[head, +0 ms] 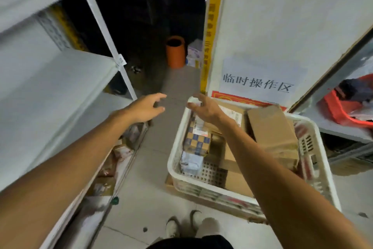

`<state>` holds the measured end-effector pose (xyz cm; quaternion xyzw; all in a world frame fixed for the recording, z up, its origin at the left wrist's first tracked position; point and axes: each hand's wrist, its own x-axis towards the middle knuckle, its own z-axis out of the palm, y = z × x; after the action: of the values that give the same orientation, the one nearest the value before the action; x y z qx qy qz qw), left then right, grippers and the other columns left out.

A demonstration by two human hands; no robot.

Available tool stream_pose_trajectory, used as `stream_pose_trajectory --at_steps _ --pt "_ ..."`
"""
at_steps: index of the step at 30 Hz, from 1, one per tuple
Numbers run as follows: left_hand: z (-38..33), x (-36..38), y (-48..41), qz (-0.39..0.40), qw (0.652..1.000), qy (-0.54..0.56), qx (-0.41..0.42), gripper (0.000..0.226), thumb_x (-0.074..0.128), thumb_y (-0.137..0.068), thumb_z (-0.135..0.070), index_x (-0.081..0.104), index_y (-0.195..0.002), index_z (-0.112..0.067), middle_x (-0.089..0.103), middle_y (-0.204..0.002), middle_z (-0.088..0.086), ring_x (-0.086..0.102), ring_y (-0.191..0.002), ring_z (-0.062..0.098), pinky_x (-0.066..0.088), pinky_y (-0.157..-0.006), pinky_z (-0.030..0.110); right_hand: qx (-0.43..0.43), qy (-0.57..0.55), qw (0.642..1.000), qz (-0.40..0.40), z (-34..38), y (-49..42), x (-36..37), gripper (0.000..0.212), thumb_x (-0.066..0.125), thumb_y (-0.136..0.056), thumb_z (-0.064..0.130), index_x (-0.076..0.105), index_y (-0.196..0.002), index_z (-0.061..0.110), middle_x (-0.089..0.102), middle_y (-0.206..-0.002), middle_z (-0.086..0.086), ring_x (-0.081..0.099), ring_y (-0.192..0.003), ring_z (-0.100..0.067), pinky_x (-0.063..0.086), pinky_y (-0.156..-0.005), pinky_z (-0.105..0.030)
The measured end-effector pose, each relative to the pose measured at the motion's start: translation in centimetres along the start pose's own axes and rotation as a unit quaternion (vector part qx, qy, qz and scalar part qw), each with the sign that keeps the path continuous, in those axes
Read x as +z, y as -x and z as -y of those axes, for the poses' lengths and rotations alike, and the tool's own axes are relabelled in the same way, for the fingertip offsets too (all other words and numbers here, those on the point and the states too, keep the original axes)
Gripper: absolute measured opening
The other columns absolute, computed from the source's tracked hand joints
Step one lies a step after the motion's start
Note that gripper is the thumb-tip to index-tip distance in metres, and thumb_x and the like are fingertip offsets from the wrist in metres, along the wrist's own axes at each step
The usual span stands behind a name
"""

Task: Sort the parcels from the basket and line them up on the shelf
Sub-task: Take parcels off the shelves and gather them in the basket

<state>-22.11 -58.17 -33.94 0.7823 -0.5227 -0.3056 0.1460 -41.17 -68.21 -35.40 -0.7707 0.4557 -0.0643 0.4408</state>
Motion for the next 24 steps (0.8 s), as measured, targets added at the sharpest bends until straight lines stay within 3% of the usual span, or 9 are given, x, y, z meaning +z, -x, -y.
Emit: stream_pose_trajectory --at_steps 3,6,9,14,19,22,24 --pt "2.8 -3.3 3.4 -0.057 0.997 0.001 -0.045 0.051 0.052 -0.097 -0.027 0.035 -0.146 -0.027 0.038 -0.150 0.003 0.043 -0.133 0.027 0.039 -0.106 0.036 -0.058 0.023 0.996 0.060 4.9 -1.3 2.2 0.061 0.057 -0.095 0.041 0.040 -0.146 0.013 0.048 -0.144 -0.009 0.047 -0.131 -0.025 0.036 -0.104 -0.029" --pt "5.4 -5.9 7.5 -0.103 0.989 -0.001 -0.108 0.052 0.051 -0.098 -0.026 0.033 -0.147 -0.026 0.034 -0.152 0.004 0.038 -0.136 0.026 0.033 -0.112 0.039 -0.115 0.036 0.982 0.145 9.0 -1.7 4.7 0.088 0.060 -0.081 0.066 0.038 -0.147 0.014 0.044 -0.147 -0.013 0.044 -0.134 -0.031 0.035 -0.109 -0.037" --pt "8.0 -7.4 12.2 -0.136 0.975 0.002 -0.176 0.052 0.053 -0.097 -0.028 0.035 -0.146 -0.027 0.035 -0.152 0.003 0.040 -0.134 0.022 0.032 -0.108 0.028 -0.173 0.064 0.963 0.198 12.8 -1.2 7.3 0.066 0.058 -0.093 0.047 0.036 -0.148 0.019 0.041 -0.149 -0.012 0.043 -0.134 -0.031 0.037 -0.110 -0.038" --pt "9.9 -11.6 23.1 -0.141 0.957 -0.078 -0.242 0.054 0.052 -0.097 -0.025 0.029 -0.146 -0.032 0.031 -0.153 -0.004 0.030 -0.141 0.016 0.020 -0.114 0.026 -0.354 0.051 0.900 0.250 20.8 1.3 11.1 0.056 0.058 -0.095 0.037 0.041 -0.146 0.020 0.039 -0.152 -0.001 0.038 -0.137 -0.018 0.028 -0.100 -0.019" --pt "9.9 -16.2 36.0 -0.324 0.879 -0.041 -0.348 0.055 0.055 -0.095 -0.019 0.034 -0.146 -0.022 0.043 -0.146 0.009 0.047 -0.129 0.027 0.033 -0.104 0.031 -0.481 0.046 0.828 0.285 31.6 6.3 15.5 0.058 0.059 -0.095 0.037 0.041 -0.146 0.018 0.039 -0.152 0.000 0.038 -0.138 -0.017 0.032 -0.104 -0.023" --pt "9.2 -17.1 42.9 -0.391 0.834 -0.036 -0.388 0.053 0.058 -0.094 -0.020 0.039 -0.143 -0.024 0.050 -0.140 0.006 0.054 -0.122 0.026 0.036 -0.095 0.026 -0.527 0.050 0.793 0.300 37.4 10.9 18.3 0.058 0.060 -0.094 0.035 0.041 -0.146 0.017 0.040 -0.152 -0.003 0.038 -0.138 -0.018 0.032 -0.106 -0.025" --pt "8.8 -17.6 47.4 -0.432 0.802 -0.047 -0.409 0.051 0.059 -0.093 -0.022 0.043 -0.141 -0.026 0.053 -0.137 0.004 0.056 -0.119 0.024 0.038 -0.097 0.028 -0.555 0.050 0.773 0.304 40.8 14.2 20.3 0.060 0.060 -0.094 0.036 0.039 -0.147 0.017 0.040 -0.152 -0.006 0.038 -0.138 -0.020 0.030 -0.107 -0.026"
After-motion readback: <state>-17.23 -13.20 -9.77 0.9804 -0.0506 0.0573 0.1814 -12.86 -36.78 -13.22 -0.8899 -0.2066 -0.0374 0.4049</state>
